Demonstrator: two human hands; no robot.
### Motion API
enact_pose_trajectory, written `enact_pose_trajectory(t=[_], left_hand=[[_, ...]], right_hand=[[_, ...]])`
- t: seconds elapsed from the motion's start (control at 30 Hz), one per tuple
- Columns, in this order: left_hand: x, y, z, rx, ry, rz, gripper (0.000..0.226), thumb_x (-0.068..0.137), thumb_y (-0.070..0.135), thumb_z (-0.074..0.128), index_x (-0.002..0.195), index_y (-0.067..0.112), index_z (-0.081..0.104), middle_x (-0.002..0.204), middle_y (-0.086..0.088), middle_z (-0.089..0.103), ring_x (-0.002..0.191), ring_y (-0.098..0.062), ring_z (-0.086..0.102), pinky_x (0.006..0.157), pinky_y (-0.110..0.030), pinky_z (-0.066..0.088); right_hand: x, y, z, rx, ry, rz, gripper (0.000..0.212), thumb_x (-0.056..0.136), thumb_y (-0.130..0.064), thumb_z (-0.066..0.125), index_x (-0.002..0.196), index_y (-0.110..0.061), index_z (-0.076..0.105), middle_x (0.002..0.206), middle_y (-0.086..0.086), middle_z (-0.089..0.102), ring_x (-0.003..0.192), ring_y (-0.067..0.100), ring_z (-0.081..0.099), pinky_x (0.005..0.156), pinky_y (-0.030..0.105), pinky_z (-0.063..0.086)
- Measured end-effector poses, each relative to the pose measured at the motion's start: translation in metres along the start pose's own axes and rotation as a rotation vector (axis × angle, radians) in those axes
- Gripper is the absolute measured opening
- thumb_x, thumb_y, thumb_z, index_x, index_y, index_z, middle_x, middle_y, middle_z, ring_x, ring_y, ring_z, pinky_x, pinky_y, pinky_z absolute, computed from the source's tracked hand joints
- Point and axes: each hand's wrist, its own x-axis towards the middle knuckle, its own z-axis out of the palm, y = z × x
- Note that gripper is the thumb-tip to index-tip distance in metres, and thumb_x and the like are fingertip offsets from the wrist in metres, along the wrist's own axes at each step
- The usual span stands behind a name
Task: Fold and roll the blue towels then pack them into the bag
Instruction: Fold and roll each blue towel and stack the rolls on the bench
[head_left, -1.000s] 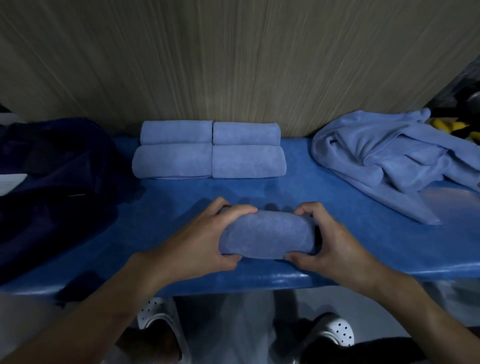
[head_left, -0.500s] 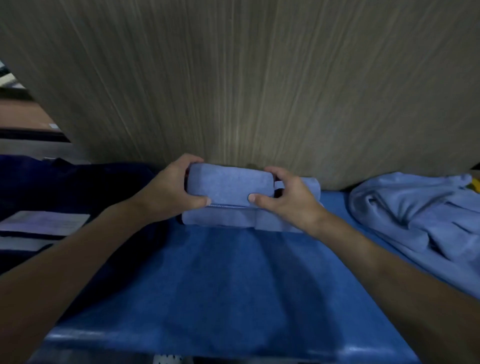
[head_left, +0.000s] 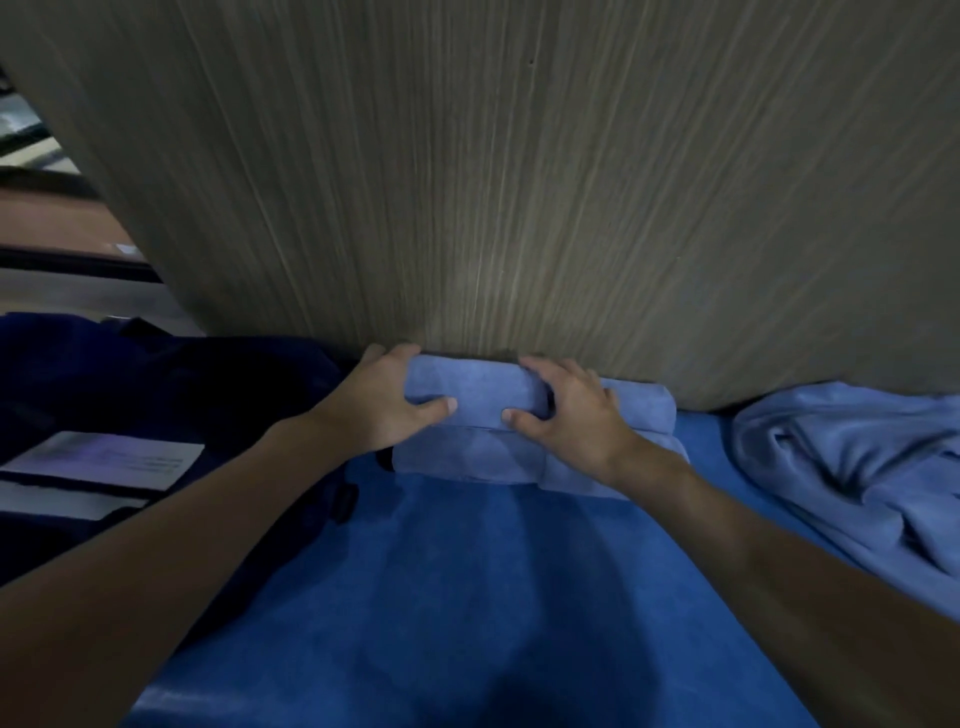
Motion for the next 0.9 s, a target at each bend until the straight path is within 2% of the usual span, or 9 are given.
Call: enact_pose_trajectory(t=[0.07,0.13,0.3,0.4,0.47,0.57,0.67,0.8,0.9], left_hand=[[-0.004,0.009,-0.001,0.088,0.035,0.003,0.08,0.079,0.06,0.068,0.144,0.024,0.039,0.143,-0.004,0.035,0.127,-0.021,0.039,0.11,-0.038,0.035],[-0.008,0.026,-0.003,0.297,0.13,0.086,0.075,0.082,0.058,0.065,0.145,0.027,0.038,0.145,-0.001,0.031,0.131,-0.023,0.03,0.111,-0.04,0.028],[-0.003,0.093,0.017,0.447,0.122,0.31,0.058,0.085,0.057,0.06,0.136,0.03,0.047,0.136,0.006,0.045,0.125,-0.021,0.039,0.104,-0.04,0.031],[0.0,0.144,0.053,0.469,0.098,0.417,0.053,0.083,0.056,0.061,0.13,0.031,0.053,0.129,0.006,0.051,0.121,-0.021,0.045,0.101,-0.04,0.035],[0.002,0.175,0.082,0.465,0.044,0.461,0.048,0.085,0.054,0.06,0.127,0.031,0.053,0.126,0.006,0.054,0.119,-0.022,0.047,0.1,-0.04,0.036],[0.004,0.217,0.128,0.461,-0.011,0.528,0.045,0.087,0.052,0.06,0.125,0.029,0.054,0.125,0.005,0.057,0.118,-0.023,0.05,0.099,-0.04,0.037],[0.009,0.258,0.173,0.44,-0.041,0.57,0.04,0.086,0.049,0.062,0.119,0.027,0.057,0.121,0.002,0.061,0.115,-0.025,0.054,0.094,-0.04,0.04],[0.018,0.303,0.218,0.446,-0.051,0.602,0.046,0.084,0.051,0.067,0.12,0.023,0.062,0.118,-0.002,0.066,0.114,-0.026,0.059,0.094,-0.04,0.045],[0.024,0.32,0.247,0.517,-0.035,0.571,0.033,0.085,0.05,0.067,0.096,0.019,0.065,0.104,-0.003,0.07,0.106,-0.025,0.062,0.083,-0.035,0.045]], right_hand=[[-0.003,0.002,-0.004,0.024,0.014,0.0,0.069,0.085,-0.052,0.064,0.144,-0.031,0.038,0.139,-0.002,0.045,0.129,0.021,0.039,0.11,0.044,0.028],[-0.009,0.005,-0.011,0.043,0.035,-0.004,0.064,0.085,-0.053,0.065,0.141,-0.031,0.042,0.135,-0.003,0.047,0.127,0.019,0.041,0.108,0.042,0.028],[-0.041,0.045,-0.047,-0.039,0.124,0.05,0.042,0.088,-0.043,0.062,0.127,-0.029,0.054,0.123,-0.005,0.054,0.117,0.019,0.047,0.098,0.04,0.033],[-0.07,0.092,-0.074,-0.127,0.212,0.125,0.025,0.087,-0.035,0.061,0.11,-0.027,0.062,0.109,-0.005,0.062,0.108,0.024,0.055,0.088,0.039,0.04],[-0.093,0.124,-0.096,-0.189,0.278,0.229,0.014,0.085,-0.032,0.06,0.097,-0.026,0.063,0.099,-0.003,0.064,0.103,0.027,0.057,0.081,0.038,0.039],[-0.125,0.167,-0.126,-0.348,0.361,0.39,0.01,0.084,-0.027,0.057,0.091,-0.021,0.061,0.101,0.005,0.064,0.104,0.032,0.053,0.075,0.038,0.031],[-0.149,0.201,-0.148,-0.404,0.409,0.5,0.02,0.083,-0.026,0.057,0.101,-0.015,0.058,0.105,0.01,0.06,0.105,0.035,0.05,0.08,0.043,0.033],[-0.16,0.233,-0.164,-0.421,0.344,0.52,0.048,0.086,-0.029,0.058,0.131,-0.02,0.047,0.115,0.01,0.06,0.112,0.035,0.052,0.09,0.045,0.037],[-0.156,0.248,-0.165,-0.418,0.322,0.431,0.053,0.092,-0.024,0.053,0.143,-0.026,0.04,0.117,0.01,0.065,0.11,0.032,0.059,0.087,0.041,0.04]])
